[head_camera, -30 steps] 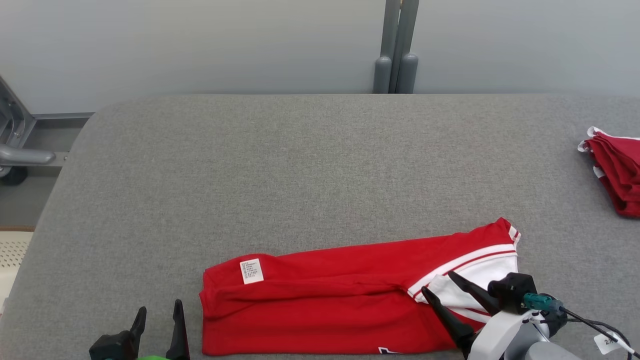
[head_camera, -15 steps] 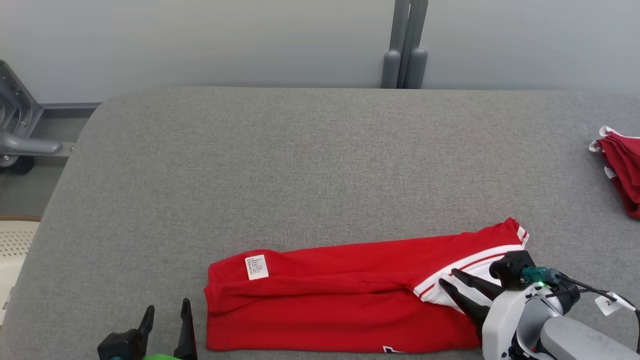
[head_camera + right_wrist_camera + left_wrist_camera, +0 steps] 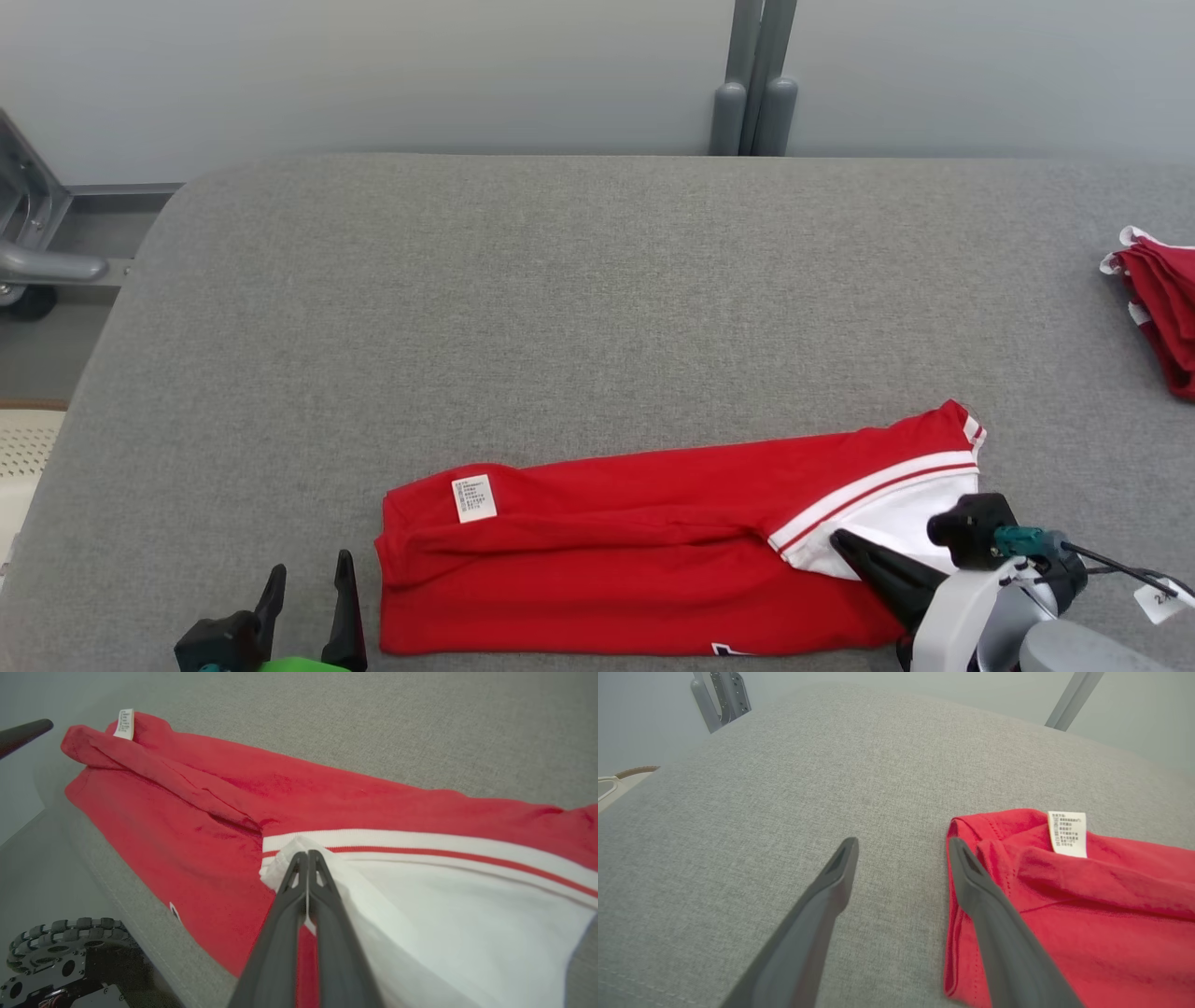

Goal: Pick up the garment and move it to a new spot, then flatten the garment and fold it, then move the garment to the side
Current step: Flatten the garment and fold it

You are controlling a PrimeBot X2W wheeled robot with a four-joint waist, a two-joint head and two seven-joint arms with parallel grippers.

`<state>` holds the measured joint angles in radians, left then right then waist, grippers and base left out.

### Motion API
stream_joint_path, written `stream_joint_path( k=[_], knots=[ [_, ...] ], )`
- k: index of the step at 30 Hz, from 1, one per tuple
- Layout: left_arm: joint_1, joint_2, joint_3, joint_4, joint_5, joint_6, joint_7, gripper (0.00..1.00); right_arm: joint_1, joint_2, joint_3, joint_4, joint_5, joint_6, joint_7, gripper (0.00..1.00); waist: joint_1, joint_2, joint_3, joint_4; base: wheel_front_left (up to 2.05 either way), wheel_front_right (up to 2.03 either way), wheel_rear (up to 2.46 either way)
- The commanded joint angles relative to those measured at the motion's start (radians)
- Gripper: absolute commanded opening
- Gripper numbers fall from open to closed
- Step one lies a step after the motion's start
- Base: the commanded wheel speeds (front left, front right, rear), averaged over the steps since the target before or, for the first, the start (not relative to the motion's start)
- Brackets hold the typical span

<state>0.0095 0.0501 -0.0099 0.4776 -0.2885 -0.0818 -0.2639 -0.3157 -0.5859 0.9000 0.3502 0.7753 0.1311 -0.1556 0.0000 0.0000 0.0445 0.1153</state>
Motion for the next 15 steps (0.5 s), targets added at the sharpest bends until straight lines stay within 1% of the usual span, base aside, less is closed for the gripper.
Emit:
stream_joint_path(
  k=[1, 6, 7, 8, 9, 13, 15],
  knots=[
    [0.005, 0.001, 0.004, -0.006, -0.007, 0.002, 0.0, 1.0, 0.038, -0.007, -0.008, -0.006, 0.008, -0.001, -0.019, 0.0, 0.0, 0.0, -0.002, -0.012, 0.0, 0.0, 0.0],
    [0.01, 0.001, 0.012, -0.008, -0.004, -0.004, 0.0, 1.0, 0.106, 0.006, -0.025, -0.034, 0.017, -0.001, -0.059, 0.0, 0.0, 0.0, -0.007, -0.044, 0.0, 0.0, 0.0],
    [0.008, 0.001, 0.012, -0.009, 0.0, -0.005, 0.0, 1.0, 0.115, 0.011, -0.025, -0.042, 0.016, -0.001, -0.065, 0.2, 0.0, 0.0, -0.007, -0.05, 0.0, 0.0, 0.0],
    [0.006, 0.001, 0.012, -0.01, 0.002, -0.006, 0.0, 1.0, 0.123, 0.015, -0.026, -0.053, 0.008, -0.001, -0.074, 0.66, 0.0, 0.0, -0.008, -0.054, 0.0, 0.0, 0.0],
    [0.005, 0.001, 0.013, -0.011, 0.002, -0.006, 0.0, 1.0, 0.132, 0.019, -0.024, -0.062, 0.003, -0.001, -0.08, 1.0, 0.0, 0.0, -0.009, -0.058, 0.0, 0.0, 0.0],
    [0.002, 0.002, 0.013, -0.013, 0.003, -0.008, 0.0, 1.0, 0.157, 0.017, -0.017, -0.098, -0.012, -0.001, -0.097, 1.0, 0.0, 0.0, -0.01, -0.066, 0.0, 0.0, 0.0],
    [0.004, 0.002, 0.014, -0.013, 0.004, -0.01, 0.0, 1.0, 0.179, 0.004, -0.02, -0.127, -0.023, -0.001, -0.105, 1.0, 0.0, 0.0, -0.013, -0.069, 0.0, 0.0, 0.0]
  ],
)
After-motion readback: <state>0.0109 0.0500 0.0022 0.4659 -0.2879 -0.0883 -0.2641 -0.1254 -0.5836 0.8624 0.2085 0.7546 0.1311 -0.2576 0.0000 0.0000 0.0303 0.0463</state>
